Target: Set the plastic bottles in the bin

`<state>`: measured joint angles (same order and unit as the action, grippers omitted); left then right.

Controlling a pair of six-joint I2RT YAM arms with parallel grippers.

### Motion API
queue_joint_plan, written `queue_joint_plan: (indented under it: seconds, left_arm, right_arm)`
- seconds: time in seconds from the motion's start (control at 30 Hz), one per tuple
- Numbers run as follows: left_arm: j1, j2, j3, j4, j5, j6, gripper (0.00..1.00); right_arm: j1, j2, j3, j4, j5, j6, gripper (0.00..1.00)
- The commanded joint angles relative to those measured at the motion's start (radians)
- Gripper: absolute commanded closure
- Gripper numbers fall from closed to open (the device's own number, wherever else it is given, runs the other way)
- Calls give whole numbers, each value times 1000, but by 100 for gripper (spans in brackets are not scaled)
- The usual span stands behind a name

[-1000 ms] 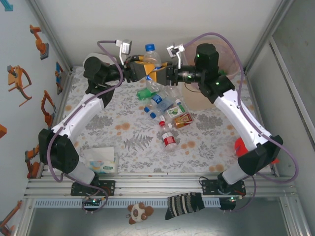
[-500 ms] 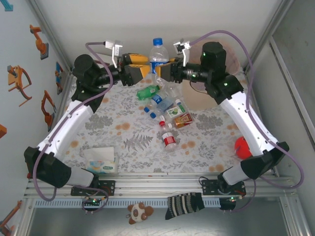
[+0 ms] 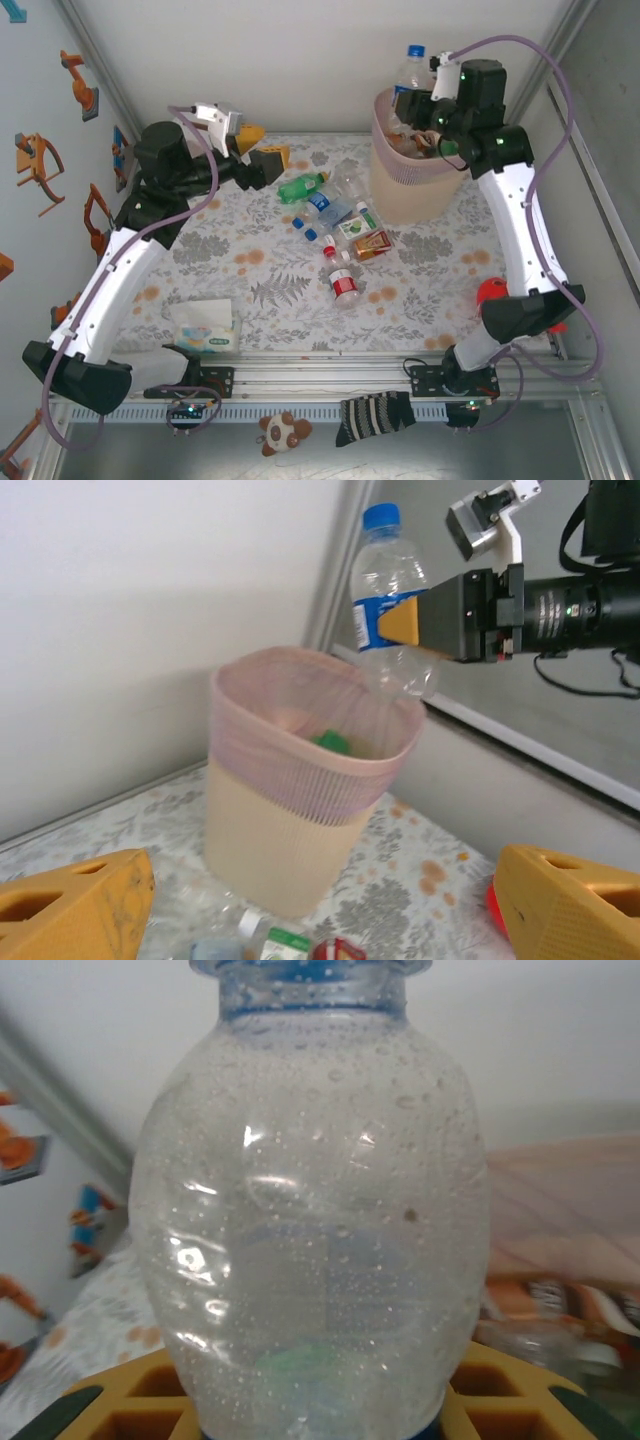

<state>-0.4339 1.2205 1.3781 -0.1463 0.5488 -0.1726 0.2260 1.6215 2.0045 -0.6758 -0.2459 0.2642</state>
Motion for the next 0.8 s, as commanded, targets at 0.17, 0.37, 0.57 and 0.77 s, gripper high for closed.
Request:
queue_joint_plan:
  seconds: [0.17,0.37,0.57,0.77]
  left_arm:
    - [41,-19,-28,-126,-152,40,12]
    - [72,-13,-46,-137,-129,24,12]
    - [82,-3,-57,-141,-113,9,13]
    - [86,13,-63,-125,-81,-6,14]
  right_arm:
    - [-56,176,194,-264,120,-170,66]
    - [-64,302,307,-406,74,-306,66]
    - [-79,419,382,-526,13,-371,66]
    - [-82,538,453,-640,-41,-410,66]
